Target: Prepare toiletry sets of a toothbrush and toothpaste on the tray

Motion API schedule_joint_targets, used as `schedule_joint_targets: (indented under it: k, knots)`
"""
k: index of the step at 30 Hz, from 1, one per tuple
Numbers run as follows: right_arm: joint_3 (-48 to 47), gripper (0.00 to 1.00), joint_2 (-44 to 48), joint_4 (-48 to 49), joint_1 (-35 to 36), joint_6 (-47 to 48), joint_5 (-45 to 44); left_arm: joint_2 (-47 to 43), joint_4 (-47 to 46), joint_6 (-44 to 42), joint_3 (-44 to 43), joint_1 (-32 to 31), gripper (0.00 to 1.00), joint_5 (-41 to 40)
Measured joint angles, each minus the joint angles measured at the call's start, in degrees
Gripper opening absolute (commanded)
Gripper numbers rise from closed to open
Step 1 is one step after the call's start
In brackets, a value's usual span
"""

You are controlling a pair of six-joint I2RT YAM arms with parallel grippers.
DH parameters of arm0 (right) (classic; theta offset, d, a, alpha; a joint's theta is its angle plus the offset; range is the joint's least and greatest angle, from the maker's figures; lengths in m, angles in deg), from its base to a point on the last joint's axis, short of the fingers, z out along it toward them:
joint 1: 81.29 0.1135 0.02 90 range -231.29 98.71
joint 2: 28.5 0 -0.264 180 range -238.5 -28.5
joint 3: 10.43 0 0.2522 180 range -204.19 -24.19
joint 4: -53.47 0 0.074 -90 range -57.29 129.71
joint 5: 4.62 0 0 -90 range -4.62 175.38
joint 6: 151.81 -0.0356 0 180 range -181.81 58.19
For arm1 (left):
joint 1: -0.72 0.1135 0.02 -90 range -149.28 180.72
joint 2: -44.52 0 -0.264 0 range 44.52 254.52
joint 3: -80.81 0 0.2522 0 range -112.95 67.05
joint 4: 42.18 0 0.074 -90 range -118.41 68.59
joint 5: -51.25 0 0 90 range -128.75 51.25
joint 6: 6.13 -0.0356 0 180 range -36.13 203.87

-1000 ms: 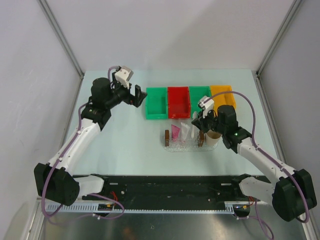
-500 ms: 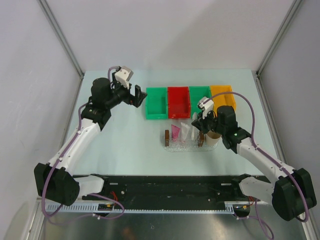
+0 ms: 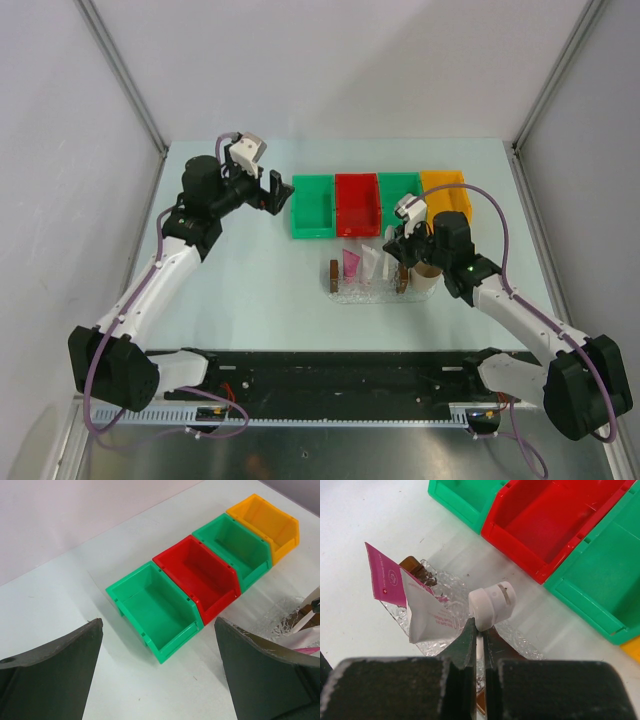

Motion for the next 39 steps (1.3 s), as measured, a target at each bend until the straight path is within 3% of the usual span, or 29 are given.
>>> schedule_joint_targets:
  k: [39]
  knots:
    - [0.3, 0.03, -1.6, 0.3, 0.0, 0.2, 0.0, 0.0, 0.0, 0.0, 0.7, 0.2, 0.97, 1.0]
